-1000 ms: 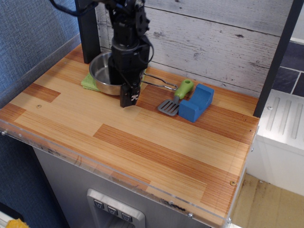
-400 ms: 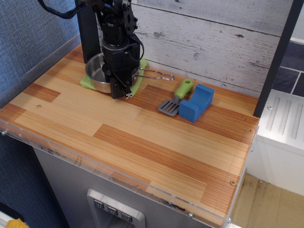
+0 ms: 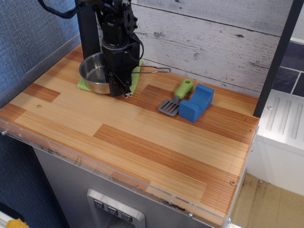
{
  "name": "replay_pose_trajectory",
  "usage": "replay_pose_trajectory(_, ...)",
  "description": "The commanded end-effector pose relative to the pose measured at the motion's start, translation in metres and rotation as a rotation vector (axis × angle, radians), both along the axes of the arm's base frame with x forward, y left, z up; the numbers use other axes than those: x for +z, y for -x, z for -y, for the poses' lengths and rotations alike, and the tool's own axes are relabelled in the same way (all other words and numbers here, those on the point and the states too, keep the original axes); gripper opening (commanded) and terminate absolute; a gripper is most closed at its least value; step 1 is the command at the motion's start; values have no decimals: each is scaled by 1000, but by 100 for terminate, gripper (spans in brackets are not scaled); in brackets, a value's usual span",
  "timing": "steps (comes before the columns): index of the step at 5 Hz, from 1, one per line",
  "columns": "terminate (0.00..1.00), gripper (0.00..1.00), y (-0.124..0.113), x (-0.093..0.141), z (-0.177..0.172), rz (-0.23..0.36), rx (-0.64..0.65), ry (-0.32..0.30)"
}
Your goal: Pick up the pot and place it in front of the blue block
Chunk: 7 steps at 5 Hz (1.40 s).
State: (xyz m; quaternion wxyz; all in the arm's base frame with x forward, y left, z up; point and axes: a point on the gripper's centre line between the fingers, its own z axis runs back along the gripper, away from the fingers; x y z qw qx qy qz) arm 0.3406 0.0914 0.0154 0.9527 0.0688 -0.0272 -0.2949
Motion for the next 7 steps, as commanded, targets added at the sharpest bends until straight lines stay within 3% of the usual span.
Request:
replay_pose_trajectory(1, 0, 0, -2, 31, 3, 53, -9, -7)
replay_pose_trajectory(3, 0, 0, 5, 68, 28, 136, -29, 1)
replay_pose_trajectory(4, 0, 0, 23, 71, 48, 143, -86, 4)
replay_pose_trajectory(6, 0, 0, 71, 50, 87, 110, -198, 20)
replay_pose_trajectory(7, 0, 0, 83, 34, 125, 87, -294, 42)
